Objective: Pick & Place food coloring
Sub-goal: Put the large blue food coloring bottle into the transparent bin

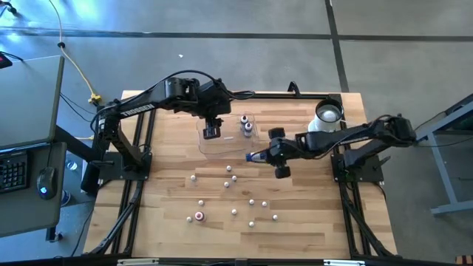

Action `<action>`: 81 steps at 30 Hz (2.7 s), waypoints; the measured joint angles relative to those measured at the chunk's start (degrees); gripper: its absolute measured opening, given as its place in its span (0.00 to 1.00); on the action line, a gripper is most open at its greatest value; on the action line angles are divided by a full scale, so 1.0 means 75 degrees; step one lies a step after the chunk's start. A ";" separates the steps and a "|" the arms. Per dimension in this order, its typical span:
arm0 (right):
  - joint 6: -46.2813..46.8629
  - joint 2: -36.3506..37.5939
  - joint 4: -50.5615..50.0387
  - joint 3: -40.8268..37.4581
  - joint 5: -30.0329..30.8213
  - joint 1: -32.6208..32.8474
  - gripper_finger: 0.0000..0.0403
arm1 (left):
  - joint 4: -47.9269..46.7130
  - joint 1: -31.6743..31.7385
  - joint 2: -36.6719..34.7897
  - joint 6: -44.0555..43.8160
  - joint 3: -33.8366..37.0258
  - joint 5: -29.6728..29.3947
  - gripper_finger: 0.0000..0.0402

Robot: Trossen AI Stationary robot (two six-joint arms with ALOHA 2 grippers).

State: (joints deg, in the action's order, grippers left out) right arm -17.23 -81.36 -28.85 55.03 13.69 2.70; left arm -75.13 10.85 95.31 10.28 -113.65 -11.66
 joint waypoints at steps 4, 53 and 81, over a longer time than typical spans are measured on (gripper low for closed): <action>-0.0971 -0.0348 -0.1801 0.1899 0.0941 0.0040 0.29 | -0.0027 0.0000 0.0000 -0.0090 0.0000 -0.0036 0.48; -0.9715 -0.4167 -0.3588 0.4137 0.4055 0.0047 0.30 | -0.1207 0.0000 0.0000 -0.0267 0.0000 0.0017 0.48; -0.9170 -0.4625 -0.3716 0.4126 0.4413 -0.0052 0.30 | -0.1264 -0.0002 0.0003 -0.0207 0.0003 -0.0012 0.48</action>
State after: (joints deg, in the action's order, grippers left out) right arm -86.00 -116.05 -56.72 85.97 46.78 2.31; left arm -84.61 10.84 95.33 8.73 -113.62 -11.75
